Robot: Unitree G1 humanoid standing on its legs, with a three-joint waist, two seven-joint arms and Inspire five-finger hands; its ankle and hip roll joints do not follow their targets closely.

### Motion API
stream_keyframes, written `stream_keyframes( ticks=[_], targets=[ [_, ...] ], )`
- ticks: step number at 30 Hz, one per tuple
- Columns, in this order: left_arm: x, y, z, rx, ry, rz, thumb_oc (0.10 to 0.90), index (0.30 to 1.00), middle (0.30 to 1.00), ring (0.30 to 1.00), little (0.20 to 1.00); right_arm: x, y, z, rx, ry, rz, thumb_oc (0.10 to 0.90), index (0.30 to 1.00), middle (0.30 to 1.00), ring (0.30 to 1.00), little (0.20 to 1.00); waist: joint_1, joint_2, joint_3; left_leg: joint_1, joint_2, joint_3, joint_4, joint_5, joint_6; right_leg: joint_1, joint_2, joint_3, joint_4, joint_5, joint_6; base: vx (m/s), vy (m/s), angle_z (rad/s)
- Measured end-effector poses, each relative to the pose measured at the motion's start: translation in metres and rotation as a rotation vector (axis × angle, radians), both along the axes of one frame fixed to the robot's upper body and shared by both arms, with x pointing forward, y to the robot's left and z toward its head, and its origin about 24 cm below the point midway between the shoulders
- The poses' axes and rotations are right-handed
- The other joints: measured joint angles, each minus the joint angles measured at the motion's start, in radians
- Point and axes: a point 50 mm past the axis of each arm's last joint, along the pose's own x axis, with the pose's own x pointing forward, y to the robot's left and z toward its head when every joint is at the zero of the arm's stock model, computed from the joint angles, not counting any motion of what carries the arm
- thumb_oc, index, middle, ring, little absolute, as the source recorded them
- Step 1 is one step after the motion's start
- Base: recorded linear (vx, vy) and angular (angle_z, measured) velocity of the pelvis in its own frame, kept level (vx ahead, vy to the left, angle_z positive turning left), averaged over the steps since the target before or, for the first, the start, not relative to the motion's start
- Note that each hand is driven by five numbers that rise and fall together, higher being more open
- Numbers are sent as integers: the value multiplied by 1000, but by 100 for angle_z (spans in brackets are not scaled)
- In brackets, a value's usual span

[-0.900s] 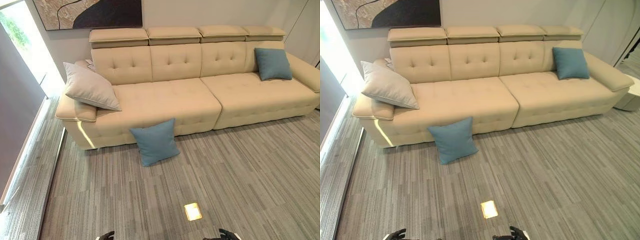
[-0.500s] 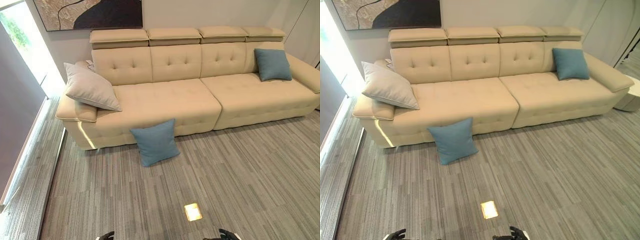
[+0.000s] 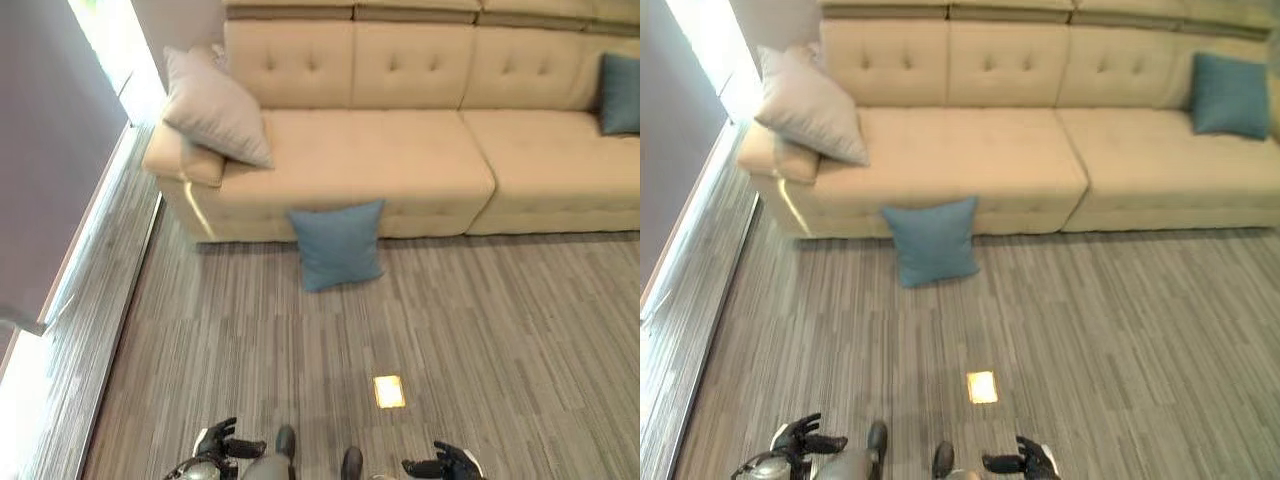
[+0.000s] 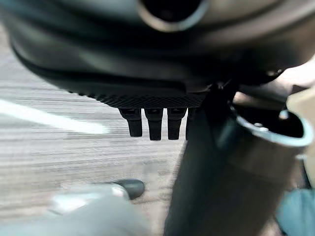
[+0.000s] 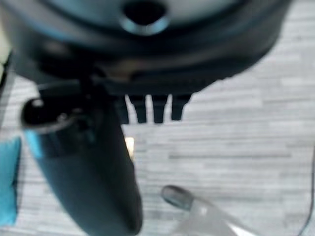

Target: Pick up all the scattered cushions and arrange them neatly on the sofa.

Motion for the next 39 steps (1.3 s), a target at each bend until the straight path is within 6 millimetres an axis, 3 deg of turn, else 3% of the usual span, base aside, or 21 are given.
stream_keyframes(
  ticks=[2,7,8,12,15,16,17,18,19,20,22,23,25,27,28,30,31,33,34,37,39],
  targets=[
    [0,0,0,-3,-2,8,800,900,900,900,900,0,-4,1,-17,0,-6,800,900,900,900,900,2,2,3,13,33,44,-83,-2,2,12,3,-10,0,-17,4,171,77,24],
    [-6,-1,-2,-8,11,17,800,900,900,900,900,-2,-7,1,-26,5,-13,800,900,900,900,900,7,20,-2,62,50,50,-206,12,-3,19,13,17,8,-35,34,206,165,-17],
    [-14,0,-5,-9,35,22,800,900,900,900,900,-3,-5,0,-24,11,-11,800,900,900,900,900,9,23,-9,119,45,56,-270,54,68,23,8,43,25,-39,64,100,131,-59],
    [-13,3,-3,1,29,15,800,900,900,900,900,-3,4,-2,-3,13,6,800,900,900,900,900,5,3,-20,150,-1,100,-279,28,113,-17,-51,47,106,-63,103,121,178,-34],
    [-16,3,-4,0,40,18,800,900,900,900,900,6,5,1,-2,-13,20,800,900,900,900,900,5,35,-18,203,5,135,-299,4,136,-93,-77,45,327,-92,147,106,167,-38],
    [-15,4,-4,5,38,17,800,900,900,900,900,7,7,1,-4,-16,38,800,900,900,900,900,0,44,-15,229,3,135,-293,-18,149,-157,-102,48,506,-100,158,74,107,3],
    [-12,5,-3,7,29,14,800,900,900,900,900,6,8,1,-5,-14,54,800,900,900,900,900,0,41,-16,253,-13,135,-292,-42,163,-223,-139,49,664,-100,169,242,121,7],
    [-13,5,-3,8,28,14,800,900,900,900,900,6,8,1,-4,-16,53,800,900,900,900,900,3,34,-21,261,-23,138,-292,-41,164,-231,-160,55,704,-117,179,277,56,-4],
    [-12,7,-2,14,25,15,800,900,900,900,900,6,9,1,-3,-16,61,800,900,900,900,900,5,36,-24,276,-35,122,-300,-70,192,-255,-157,45,687,-147,187,380,27,-13],
    [-16,8,-3,16,39,23,800,900,900,900,900,10,10,2,-3,-25,65,800,900,900,900,900,3,37,-23,282,-34,123,-301,-71,195,-260,-152,46,664,-166,174,342,-115,-18],
    [-25,8,-6,18,76,21,800,900,900,900,900,17,11,5,-5,-52,78,800,900,900,900,900,-5,46,-19,303,-34,137,-308,-74,170,-276,-134,9,484,-167,166,295,-115,-7],
    [-31,9,-8,24,100,19,800,900,900,900,900,16,12,5,-5,-51,90,800,900,900,900,900,-11,38,-22,312,-37,141,-308,-79,159,-293,-121,7,339,-124,179,170,-55,2],
    [-35,10,-9,25,114,23,800,900,900,900,900,17,13,5,-4,-57,92,800,900,900,900,900,-21,32,-22,323,-42,135,-308,-89,150,-313,-114,32,258,-58,184,205,-97,18],
    [-42,10,-10,25,128,27,800,900,900,900,900,17,13,5,-2,-56,91,800,900,900,900,900,-31,26,-24,343,-42,123,-309,-102,136,-318,-112,27,236,-10,171,245,-153,28],
    [-46,10,-11,24,137,28,800,900,900,900,900,13,13,3,-4,-41,92,800,900,900,900,900,-25,19,-32,368,-36,100,-308,-139,121,-294,-97,41,234,33,127,268,-264,32],
    [-51,4,-13,10,150,24,800,900,900,900,900,7,9,2,-11,-27,84,800,900,900,900,900,-29,33,-44,377,-5,63,-293,-148,94,-261,-63,36,221,68,79,173,-260,58],
    [-47,1,-14,4,144,15,800,900,900,900,900,1,7,1,-11,-13,66,800,900,900,900,900,-28,44,-46,356,30,36,-222,-168,69,-217,-37,12,175,49,73,57,-196,68],
    [-42,1,-12,2,128,4,800,900,900,900,900,0,6,0,-11,-10,61,800,900,900,900,900,-22,21,-46,289,37,23,-90,-169,52,-173,-29,-7,107,61,57,63,-170,51],
    [-32,8,-8,14,92,22,800,900,900,900,900,-1,4,0,-16,-5,60,800,900,900,900,900,-18,-11,-43,190,35,23,104,-182,38,-134,-29,-19,50,99,4,106,-129,25],
    [-22,6,-6,11,62,9,800,900,900,900,900,7,-7,5,-43,-23,47,800,900,900,900,900,-17,-9,-37,110,68,22,269,-183,15,-82,1,-17,8,72,-45,132,-67,2],
    [-15,5,-3,8,33,1,800,900,900,900,900,12,-8,7,-41,-35,38,800,900,900,900,900,-24,-8,-26,76,57,23,218,-186,18,-55,16,-18,1,32,-50,277,-17,-1]
  ],
)
